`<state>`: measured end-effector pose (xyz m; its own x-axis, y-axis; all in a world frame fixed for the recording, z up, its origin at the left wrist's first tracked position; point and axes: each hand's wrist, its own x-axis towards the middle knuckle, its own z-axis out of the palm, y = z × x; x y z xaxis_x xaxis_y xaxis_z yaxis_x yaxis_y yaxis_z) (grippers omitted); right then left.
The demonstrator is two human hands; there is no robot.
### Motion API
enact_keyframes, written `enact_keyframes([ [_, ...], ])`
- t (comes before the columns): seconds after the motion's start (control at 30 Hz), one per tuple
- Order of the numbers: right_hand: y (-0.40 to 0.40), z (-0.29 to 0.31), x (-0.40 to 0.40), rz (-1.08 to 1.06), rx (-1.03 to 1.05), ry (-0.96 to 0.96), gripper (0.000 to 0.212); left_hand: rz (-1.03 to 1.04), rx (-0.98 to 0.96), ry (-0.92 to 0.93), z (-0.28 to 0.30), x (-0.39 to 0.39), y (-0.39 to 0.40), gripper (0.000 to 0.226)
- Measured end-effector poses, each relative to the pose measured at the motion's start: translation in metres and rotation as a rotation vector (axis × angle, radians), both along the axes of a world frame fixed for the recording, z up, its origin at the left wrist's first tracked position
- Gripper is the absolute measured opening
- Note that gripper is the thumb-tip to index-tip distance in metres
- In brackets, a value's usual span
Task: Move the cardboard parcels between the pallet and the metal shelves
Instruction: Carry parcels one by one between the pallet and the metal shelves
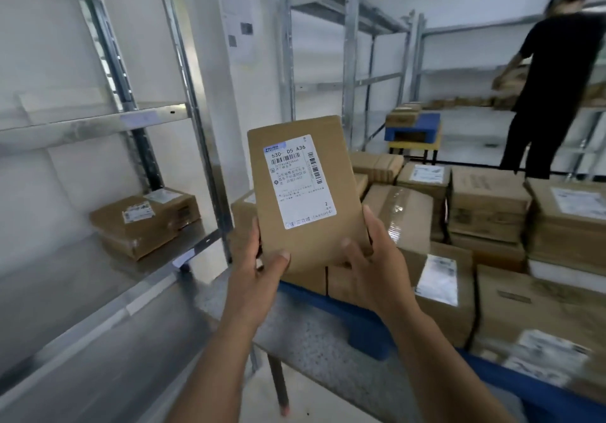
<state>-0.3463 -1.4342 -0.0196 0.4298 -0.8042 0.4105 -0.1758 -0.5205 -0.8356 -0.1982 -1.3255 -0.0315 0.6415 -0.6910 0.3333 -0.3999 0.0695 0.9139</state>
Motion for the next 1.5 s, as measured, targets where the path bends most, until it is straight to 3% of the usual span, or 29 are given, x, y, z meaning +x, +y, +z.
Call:
enact_keyframes([
  [0.37, -0.038, -0.001, -0.116, -0.340, -0.026, -0.040, 0.065, -0.338, -0.037, -0.051, 0.015, -0.092, -0.082, 0.065],
  [0.67, -0.064, -0.005, -0.178, -0.643, -0.005, 0.033, 0.061, -0.574, 0.007, -0.266, 0.022, -0.140, -0.145, 0.053],
  [0.83, -0.072, -0.021, -0.191, -0.718, 0.071, 0.050, 0.060, -0.544, 0.197, -0.533, 0.011, -0.145, -0.167, 0.070],
  [1.0, -0.081, -0.040, -0.188, -0.729, 0.127, 0.093, 0.050, -0.474, 0.400, -0.702, -0.003, -0.137, -0.182, 0.072],
  [1.1, -0.086, -0.047, -0.183, -0.722, 0.150, 0.112, 0.045, -0.471, 0.435, -0.705, -0.011, -0.134, -0.188, 0.071],
  [1.23, -0.097, -0.047, -0.179, -0.686, 0.172, 0.183, 0.055, -0.409, 0.407, -0.723, -0.019, -0.130, -0.193, 0.071],
  [1.4, -0.105, -0.048, -0.174, -0.671, 0.184, 0.250, 0.063, -0.426, 0.513, -0.778, -0.023, -0.122, -0.197, 0.100],
  [1.5, -0.107, -0.049, -0.171, -0.692, 0.177, 0.239, 0.060, -0.421, 0.565, -0.791, -0.020, -0.119, -0.200, 0.104],
])
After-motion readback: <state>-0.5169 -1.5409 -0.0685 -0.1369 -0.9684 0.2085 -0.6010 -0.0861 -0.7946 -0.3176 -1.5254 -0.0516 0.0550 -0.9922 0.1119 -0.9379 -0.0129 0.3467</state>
